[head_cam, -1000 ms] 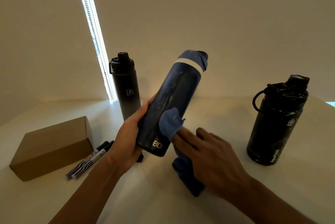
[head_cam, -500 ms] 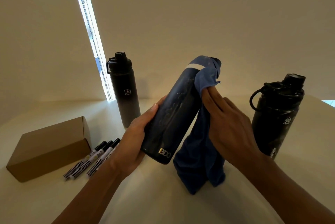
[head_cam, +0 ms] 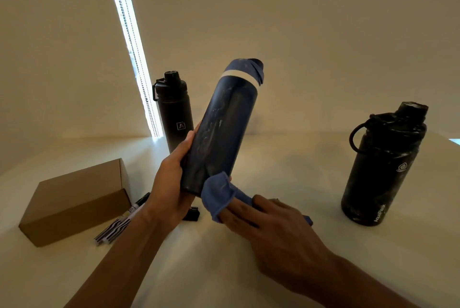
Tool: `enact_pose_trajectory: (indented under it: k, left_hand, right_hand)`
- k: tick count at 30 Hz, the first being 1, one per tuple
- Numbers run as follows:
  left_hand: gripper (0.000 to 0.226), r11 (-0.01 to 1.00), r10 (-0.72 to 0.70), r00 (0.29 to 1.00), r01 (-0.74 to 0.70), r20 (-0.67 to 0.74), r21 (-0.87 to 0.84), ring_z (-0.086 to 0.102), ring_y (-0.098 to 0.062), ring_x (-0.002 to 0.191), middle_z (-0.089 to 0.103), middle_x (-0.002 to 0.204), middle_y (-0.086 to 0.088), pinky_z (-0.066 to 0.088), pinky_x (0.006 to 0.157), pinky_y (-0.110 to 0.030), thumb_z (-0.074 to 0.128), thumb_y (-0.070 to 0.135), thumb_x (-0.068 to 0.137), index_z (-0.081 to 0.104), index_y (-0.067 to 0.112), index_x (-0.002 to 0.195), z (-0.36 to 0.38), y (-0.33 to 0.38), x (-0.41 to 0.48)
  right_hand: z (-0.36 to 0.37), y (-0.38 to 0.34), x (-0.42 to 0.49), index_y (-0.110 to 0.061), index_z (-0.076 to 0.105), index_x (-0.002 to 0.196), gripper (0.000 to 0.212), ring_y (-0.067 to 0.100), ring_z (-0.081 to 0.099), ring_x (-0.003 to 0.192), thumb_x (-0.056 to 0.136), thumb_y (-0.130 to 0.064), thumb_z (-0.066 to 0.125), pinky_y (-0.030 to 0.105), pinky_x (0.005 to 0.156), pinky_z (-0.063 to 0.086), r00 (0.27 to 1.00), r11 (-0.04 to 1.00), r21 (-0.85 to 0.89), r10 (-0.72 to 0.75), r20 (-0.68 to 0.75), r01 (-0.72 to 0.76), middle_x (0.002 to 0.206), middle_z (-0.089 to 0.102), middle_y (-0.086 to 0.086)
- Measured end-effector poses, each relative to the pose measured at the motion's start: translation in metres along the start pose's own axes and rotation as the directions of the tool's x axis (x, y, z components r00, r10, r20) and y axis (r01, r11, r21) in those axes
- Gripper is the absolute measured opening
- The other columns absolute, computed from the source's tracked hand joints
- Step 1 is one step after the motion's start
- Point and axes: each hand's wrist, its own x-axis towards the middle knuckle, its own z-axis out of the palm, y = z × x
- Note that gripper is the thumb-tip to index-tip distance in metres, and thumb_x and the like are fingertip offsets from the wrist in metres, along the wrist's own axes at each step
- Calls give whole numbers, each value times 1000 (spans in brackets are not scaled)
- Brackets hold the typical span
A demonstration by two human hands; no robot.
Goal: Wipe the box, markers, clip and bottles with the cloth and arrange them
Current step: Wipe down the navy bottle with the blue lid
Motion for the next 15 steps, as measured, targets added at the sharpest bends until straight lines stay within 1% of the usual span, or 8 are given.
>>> enact_pose_trajectory:
  k: [2,3,5,6,7,9,12,15]
  left_hand:
    - [17,1000,4,999,-3,-35,25,70,-11,86,76,80,12,62,71,-24,54,43,92,60,31,102,-2,-4,0]
    - [16,998,-16,999,19,-36,59,69,-12,90,76,86,9,61,80,-30,53,42,95,60,30,103,-2,-1,-3]
    - [27,989,-96,994,90,44,121,73,-22,95,77,102,-6,59,86,-40,57,45,93,64,25,111,0,2,-9]
    - [33,982,-131,987,116,95,151,76,-24,93,79,102,-8,58,84,-41,58,47,91,65,24,113,1,2,-11]
    - [36,976,-149,980,124,134,178,78,-22,88,80,97,-6,57,81,-39,58,49,89,65,23,113,1,3,-14]
    - [37,969,-167,965,123,202,215,78,-19,82,81,92,-3,56,80,-38,56,50,86,65,25,112,6,4,-19]
    - [33,956,-214,937,142,276,258,78,-19,86,81,96,-2,56,80,-37,53,49,91,66,28,112,11,1,-25]
    - [27,951,-227,924,142,308,274,78,-15,86,81,95,2,60,70,-28,50,45,98,69,32,111,14,2,-29]
  right_hand:
    - [0,1,-1,-30,44,128,117,3,59,72,27,-52,99,21,53,53,1000,999,-46,1,-11,-1,110,65,-17]
    - [1,2,-3,-30,44,131,108,6,54,79,40,-45,98,24,56,53,999,999,-47,10,-43,-12,117,57,-16]
    - [-1,10,-6,-28,41,140,84,11,48,91,68,-27,84,30,64,55,991,997,-21,71,-116,-74,123,50,-11]
    - [-5,14,-6,-27,41,141,75,13,49,91,74,-24,73,30,64,53,983,993,-33,108,-151,-114,122,52,-10]
    - [-12,19,-6,-25,42,141,71,13,50,84,75,-26,67,28,60,50,973,986,-59,144,-182,-156,120,53,-9]
    - [-21,30,-5,-21,42,140,73,15,53,73,72,-22,69,27,53,47,946,965,-67,234,-223,-255,121,53,-4]
    - [-27,50,-7,-14,37,146,71,21,59,77,78,-16,61,32,53,53,900,926,-47,351,-257,-374,128,59,5]
    - [-33,68,-11,-11,31,149,73,28,63,83,82,-10,59,37,56,57,866,904,-36,397,-303,-427,132,62,14]
